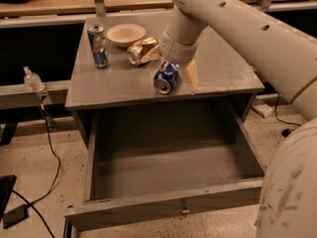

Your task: Place pepsi can into top drawer

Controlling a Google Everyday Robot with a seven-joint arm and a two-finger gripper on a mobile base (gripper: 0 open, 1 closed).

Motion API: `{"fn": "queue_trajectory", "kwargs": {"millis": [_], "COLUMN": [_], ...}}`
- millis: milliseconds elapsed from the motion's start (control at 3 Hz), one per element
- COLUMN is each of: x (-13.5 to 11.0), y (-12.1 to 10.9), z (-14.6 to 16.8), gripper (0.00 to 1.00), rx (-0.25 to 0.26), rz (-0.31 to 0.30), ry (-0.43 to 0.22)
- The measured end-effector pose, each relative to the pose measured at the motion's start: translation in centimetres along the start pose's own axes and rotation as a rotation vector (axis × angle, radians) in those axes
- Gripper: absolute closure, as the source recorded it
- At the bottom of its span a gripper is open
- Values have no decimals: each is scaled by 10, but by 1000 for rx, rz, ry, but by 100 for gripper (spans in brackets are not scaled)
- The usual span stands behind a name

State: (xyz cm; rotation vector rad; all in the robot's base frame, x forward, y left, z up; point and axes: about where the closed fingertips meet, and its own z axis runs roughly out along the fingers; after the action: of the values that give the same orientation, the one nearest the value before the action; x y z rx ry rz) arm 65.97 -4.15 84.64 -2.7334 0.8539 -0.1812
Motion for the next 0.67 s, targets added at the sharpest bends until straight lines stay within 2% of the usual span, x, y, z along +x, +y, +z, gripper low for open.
{"fn": "queue_trajectory", "kwargs": {"millis": [667], "x": [-1], "y": [10], "z": [21], "gripper": [47], "rx": [-32], "rz": [-73], "ry": [-5]}}
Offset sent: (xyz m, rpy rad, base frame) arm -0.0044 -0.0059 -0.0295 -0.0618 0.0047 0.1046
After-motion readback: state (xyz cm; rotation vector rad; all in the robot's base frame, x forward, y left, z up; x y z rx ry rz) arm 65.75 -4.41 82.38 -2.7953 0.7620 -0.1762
